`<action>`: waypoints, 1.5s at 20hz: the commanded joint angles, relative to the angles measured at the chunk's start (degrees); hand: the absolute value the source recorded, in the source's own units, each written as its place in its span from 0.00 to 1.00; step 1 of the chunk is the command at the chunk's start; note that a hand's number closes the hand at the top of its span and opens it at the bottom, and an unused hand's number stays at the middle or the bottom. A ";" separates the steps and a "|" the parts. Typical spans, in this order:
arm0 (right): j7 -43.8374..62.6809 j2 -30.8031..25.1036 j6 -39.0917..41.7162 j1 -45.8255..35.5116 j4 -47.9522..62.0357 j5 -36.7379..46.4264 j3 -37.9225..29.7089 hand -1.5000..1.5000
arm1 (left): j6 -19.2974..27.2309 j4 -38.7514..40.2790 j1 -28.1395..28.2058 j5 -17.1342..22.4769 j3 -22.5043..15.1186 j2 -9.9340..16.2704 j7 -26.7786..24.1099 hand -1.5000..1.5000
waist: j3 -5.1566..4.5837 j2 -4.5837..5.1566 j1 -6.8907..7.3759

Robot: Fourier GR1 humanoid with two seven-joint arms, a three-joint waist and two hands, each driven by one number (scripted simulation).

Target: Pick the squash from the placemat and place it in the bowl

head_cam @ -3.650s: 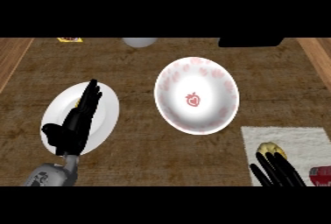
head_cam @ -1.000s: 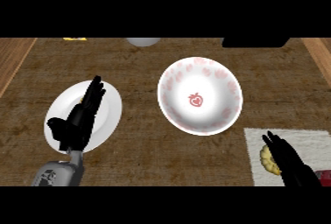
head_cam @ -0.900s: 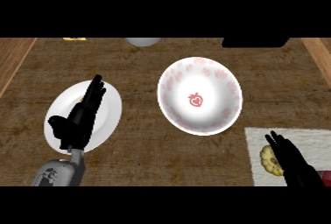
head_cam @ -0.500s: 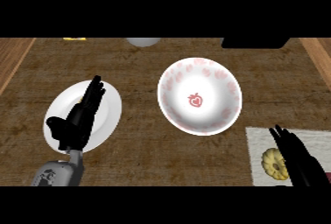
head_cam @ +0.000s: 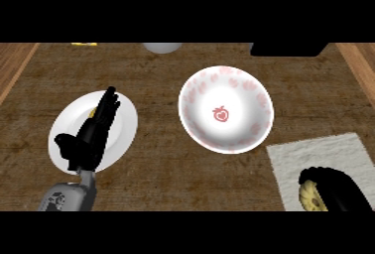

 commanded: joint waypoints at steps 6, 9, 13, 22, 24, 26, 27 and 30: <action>-2.26 11.64 3.40 2.63 -0.82 -4.24 9.85 1.00 | 0.04 0.12 -0.92 -0.56 -0.07 -0.62 0.05 0.50 | 1.20 0.55 0.44; -2.76 21.34 8.00 3.19 -1.28 -12.13 19.12 1.00 | -0.76 0.88 -1.11 -0.22 -0.63 -0.86 -0.06 0.50 | 1.46 1.23 2.16; -3.07 21.62 6.21 4.21 -3.96 -20.39 28.46 1.00 | -0.25 0.20 -0.96 -0.81 -1.36 -1.49 -0.40 0.50 | 1.58 0.88 2.00; 12.21 22.03 -13.96 -5.86 -18.46 -19.29 50.05 1.00 | -1.07 0.44 -0.72 0.42 1.35 0.33 0.26 0.50 | 1.13 0.32 0.34; 17.07 22.00 -12.20 -9.72 -23.45 -17.19 48.61 1.00 | 0.47 -1.47 -1.10 -0.92 0.10 -0.69 1.79 0.50 | 1.13 0.22 0.33; 22.76 21.92 -12.61 -10.22 -25.21 -13.26 50.52 1.00 | 0.15 -1.19 0.94 -0.69 -0.08 -0.95 0.34 0.50 | 1.04 0.05 0.21; 23.96 21.88 -14.61 -10.80 -24.21 -11.42 51.90 1.00 | 0.58 -0.53 -0.52 -0.85 0.18 -1.11 1.08 0.50 | 1.04 0.04 -0.11; 29.09 21.78 -12.58 -12.93 -26.48 -9.02 50.48 1.00 | -1.04 -0.11 -0.99 0.52 2.30 1.04 1.19 0.50 | 0.96 -0.05 -0.38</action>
